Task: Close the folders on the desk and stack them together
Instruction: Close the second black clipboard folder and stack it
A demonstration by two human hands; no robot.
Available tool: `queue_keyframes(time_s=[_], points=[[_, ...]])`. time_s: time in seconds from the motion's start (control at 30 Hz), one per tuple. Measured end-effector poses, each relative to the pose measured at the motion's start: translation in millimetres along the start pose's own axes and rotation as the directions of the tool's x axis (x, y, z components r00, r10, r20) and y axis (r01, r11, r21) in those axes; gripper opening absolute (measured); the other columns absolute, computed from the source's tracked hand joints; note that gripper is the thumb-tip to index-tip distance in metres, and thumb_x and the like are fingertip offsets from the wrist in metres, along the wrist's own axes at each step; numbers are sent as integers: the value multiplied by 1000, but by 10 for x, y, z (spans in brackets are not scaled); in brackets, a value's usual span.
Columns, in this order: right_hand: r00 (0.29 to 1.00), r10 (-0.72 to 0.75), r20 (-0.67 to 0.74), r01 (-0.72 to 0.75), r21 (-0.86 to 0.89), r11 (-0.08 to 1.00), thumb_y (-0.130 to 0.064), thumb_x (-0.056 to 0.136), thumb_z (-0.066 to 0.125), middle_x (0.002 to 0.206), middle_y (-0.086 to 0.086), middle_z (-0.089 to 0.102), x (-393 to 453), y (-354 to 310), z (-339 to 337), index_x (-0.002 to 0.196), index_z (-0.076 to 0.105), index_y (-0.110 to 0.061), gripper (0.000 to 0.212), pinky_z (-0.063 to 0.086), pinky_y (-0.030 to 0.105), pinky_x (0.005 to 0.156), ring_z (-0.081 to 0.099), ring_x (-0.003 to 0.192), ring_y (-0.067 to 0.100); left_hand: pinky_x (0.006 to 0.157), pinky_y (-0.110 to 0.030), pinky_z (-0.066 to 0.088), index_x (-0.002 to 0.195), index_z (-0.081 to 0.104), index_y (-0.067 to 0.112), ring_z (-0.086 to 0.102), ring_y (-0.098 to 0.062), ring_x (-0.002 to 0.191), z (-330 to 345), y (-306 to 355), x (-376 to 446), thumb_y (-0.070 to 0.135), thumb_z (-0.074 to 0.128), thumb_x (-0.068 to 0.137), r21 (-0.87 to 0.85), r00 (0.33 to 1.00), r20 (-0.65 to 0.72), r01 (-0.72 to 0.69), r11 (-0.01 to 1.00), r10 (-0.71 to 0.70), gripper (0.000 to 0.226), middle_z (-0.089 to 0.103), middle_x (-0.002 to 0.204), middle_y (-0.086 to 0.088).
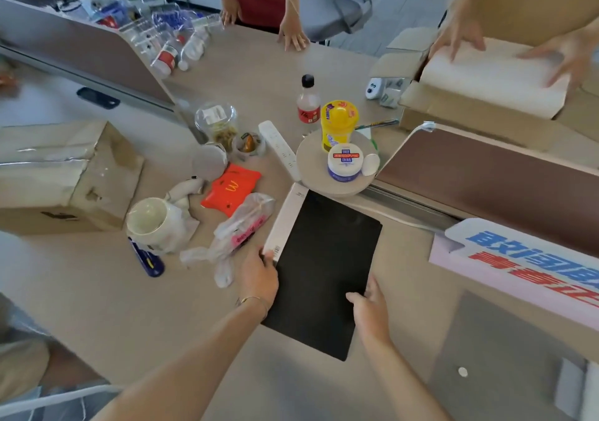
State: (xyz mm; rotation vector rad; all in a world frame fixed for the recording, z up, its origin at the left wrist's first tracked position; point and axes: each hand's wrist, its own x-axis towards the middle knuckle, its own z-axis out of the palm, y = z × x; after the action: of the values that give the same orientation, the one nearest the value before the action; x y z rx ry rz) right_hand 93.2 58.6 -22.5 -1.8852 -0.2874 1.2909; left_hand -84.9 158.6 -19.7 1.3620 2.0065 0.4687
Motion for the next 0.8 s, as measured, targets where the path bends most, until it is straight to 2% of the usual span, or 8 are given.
queue_keyframes(time_s=[0.1, 0.23, 0.43, 0.57, 0.63, 0.7, 0.8], points=[[998, 29, -48, -32, -55, 998, -6, 88, 61, 158, 0, 34, 4, -33, 92, 155, 28, -20, 75, 31, 38, 118, 36, 144, 25, 78, -33, 40, 117, 60, 17, 53, -17, 85, 52, -5, -3, 28, 42, 104, 34, 1000, -13, 12, 999, -12, 24, 65, 104, -1], [998, -8, -56, 0, -148, 989, -6, 88, 59, 160, 4, 32, 49, 9, 146, 155, 25, -21, 77, 31, 39, 118, 35, 145, 25, 77, -36, 45, 110, 62, 15, 59, -24, 87, 112, -40, 54, 30, 41, 104, 59, 1000, -13, 13, 998, -13, 27, 69, 102, -7], [1000, 11, 24, -7, -160, 987, -5, 86, 58, 158, -1, 35, 68, -38, 4, 155, 28, -24, 77, 33, 34, 114, 37, 144, 23, 81, -37, 47, 122, 57, 18, 65, -29, 97, 108, -42, 87, 33, 39, 102, 76, 999, 28, -26, 997, 24, 31, 70, 107, -7], [999, -6, 32, 10, -119, 993, -1, 87, 59, 155, -2, 38, 14, -145, -238, 153, 31, -19, 74, 30, 33, 116, 35, 145, 22, 99, -37, 39, 139, 49, 20, 55, -30, 124, 24, 188, -158, 31, 37, 104, -93, 999, 0, 35, 995, -35, 38, 59, 136, -7], [999, -25, 23, 27, -122, 992, -4, 88, 60, 158, 1, 35, -36, -199, -384, 153, 31, -19, 72, 32, 37, 118, 36, 144, 24, 108, -39, 37, 149, 40, 24, 50, -29, 132, 24, 340, -344, 32, 35, 106, -148, 998, 10, 59, 987, -58, 45, 52, 145, -4], [998, -61, 22, 63, -126, 990, -4, 89, 59, 158, 3, 37, -98, -225, -547, 151, 33, -20, 69, 33, 41, 118, 39, 143, 24, 115, -41, 36, 153, 35, 27, 47, -26, 138, 89, 440, -517, 34, 37, 105, -187, 998, 23, 60, 980, -57, 48, 45, 153, -3], [996, -90, 1, 90, -104, 990, -3, 92, 56, 154, 5, 43, -240, -234, -833, 151, 36, -21, 65, 37, 39, 114, 44, 139, 25, 120, -41, 31, 151, 38, 25, 39, -23, 144, 220, 539, -788, 29, 43, 104, -207, 1000, 14, -1, 978, 4, 48, 40, 158, -1]])
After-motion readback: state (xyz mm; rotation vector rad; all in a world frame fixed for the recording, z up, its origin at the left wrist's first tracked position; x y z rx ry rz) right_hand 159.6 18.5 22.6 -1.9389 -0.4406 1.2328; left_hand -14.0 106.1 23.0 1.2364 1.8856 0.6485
